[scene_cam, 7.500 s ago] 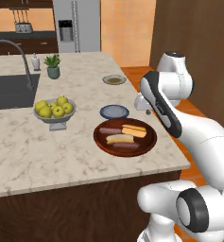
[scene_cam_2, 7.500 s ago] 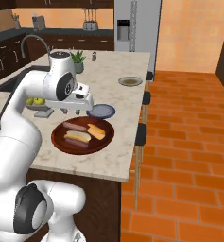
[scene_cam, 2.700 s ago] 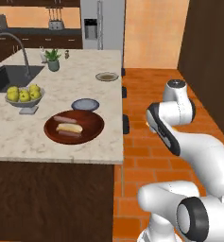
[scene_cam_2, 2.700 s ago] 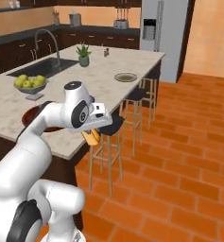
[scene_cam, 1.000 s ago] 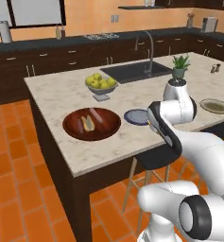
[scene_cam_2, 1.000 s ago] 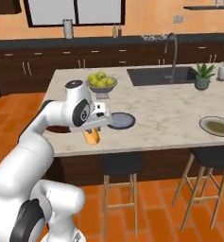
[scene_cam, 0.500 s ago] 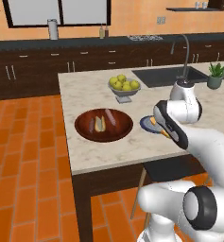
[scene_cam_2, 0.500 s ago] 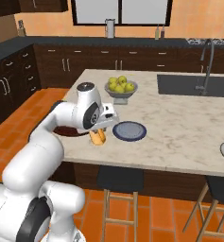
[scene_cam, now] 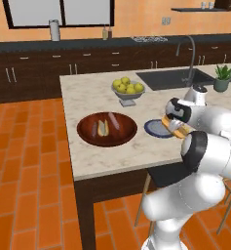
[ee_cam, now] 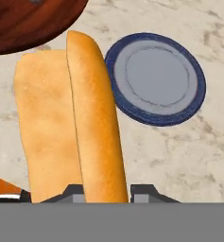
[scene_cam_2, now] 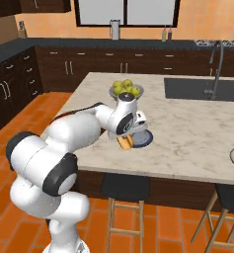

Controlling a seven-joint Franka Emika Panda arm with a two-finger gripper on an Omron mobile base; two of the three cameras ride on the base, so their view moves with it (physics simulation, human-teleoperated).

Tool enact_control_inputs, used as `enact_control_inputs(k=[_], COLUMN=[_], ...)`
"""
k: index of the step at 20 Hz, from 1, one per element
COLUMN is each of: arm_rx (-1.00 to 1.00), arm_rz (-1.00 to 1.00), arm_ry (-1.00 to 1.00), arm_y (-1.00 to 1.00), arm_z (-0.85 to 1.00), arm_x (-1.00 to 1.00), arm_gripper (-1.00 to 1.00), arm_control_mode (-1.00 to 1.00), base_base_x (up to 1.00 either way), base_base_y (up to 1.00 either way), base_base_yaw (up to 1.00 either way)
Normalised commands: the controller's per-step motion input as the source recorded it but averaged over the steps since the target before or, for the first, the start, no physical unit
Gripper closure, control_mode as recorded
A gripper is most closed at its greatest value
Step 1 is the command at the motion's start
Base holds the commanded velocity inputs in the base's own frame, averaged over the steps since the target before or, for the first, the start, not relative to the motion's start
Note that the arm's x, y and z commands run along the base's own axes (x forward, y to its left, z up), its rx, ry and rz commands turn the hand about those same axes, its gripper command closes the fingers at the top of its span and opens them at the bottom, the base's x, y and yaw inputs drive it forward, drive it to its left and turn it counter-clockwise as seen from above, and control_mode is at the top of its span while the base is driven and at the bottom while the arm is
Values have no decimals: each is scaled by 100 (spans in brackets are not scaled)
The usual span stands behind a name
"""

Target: Place one bun and one sausage from the bowl on each plate.

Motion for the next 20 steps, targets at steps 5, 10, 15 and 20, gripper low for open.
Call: enact_control_inputs(k=[5, 10, 15, 20], arm_rx=[0, 0, -1, -4], arm_rz=[0, 0, 0, 0], arm_ry=[22, 16, 7, 2], arm_y=[-2, -9, -41, -13], arm_z=[-29, -8, -43, -48], arm_x=[100, 99, 46, 16], arm_gripper=[100, 100, 100, -100], arm_control_mode=[-100, -100, -100, -100], base_base_x=[0, 0, 0, 0], base_base_y=[0, 0, 0, 0], base_base_yaw=[0, 0, 0, 0])
